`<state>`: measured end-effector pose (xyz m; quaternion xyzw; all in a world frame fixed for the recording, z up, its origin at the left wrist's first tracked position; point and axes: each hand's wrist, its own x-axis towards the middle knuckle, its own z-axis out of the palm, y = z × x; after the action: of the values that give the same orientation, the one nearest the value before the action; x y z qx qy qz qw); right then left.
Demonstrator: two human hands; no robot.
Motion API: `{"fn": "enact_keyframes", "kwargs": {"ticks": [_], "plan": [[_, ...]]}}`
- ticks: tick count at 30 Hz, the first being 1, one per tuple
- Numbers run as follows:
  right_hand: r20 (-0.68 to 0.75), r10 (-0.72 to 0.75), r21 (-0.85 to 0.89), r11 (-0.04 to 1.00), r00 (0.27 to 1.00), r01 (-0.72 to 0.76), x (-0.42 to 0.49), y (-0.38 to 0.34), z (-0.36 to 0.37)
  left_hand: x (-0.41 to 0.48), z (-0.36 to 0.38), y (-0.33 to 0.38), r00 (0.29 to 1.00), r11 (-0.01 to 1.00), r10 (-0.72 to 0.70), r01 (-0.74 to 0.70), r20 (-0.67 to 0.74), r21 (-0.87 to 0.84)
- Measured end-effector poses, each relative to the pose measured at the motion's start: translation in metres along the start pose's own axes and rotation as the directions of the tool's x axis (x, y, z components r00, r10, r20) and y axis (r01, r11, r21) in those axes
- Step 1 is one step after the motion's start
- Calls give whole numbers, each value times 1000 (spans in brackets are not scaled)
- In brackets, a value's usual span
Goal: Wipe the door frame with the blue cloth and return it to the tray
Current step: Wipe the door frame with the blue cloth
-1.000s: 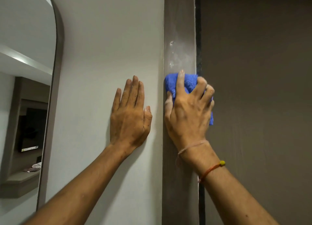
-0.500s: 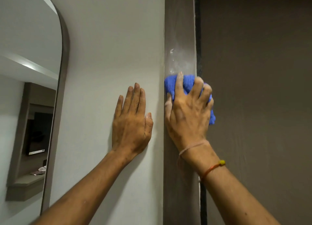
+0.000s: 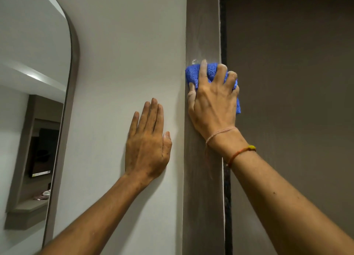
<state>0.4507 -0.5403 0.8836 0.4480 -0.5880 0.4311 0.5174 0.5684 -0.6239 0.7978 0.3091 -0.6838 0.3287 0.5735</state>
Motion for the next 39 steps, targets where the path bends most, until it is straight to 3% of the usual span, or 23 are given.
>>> {"fn": "enact_keyframes", "kwargs": {"ticks": [6,15,21,27,32,39], "plan": [[35,50,30,998,998,-51,-60,9,2,1,-1,1,1000,1000,6,-6,-6,0],[-22,52,23,998,998,-52,28,5,-4,0,-1,-1,1000,1000,7,-7,-6,0],[-65,51,56,997,997,-47,-29,1,12,0,2,-1,1000,1000,8,-8,-15,-3],[-76,-74,-11,997,994,73,25,-7,11,0,2,-1,1000,1000,14,-14,-15,-19],[-65,-34,22,999,997,36,38,-19,14,2,2,-3,1000,1000,14,-14,0,-1],[-32,-47,53,997,998,48,-15,-18,15,15,2,0,1000,1000,3,-3,-11,-25]]}}
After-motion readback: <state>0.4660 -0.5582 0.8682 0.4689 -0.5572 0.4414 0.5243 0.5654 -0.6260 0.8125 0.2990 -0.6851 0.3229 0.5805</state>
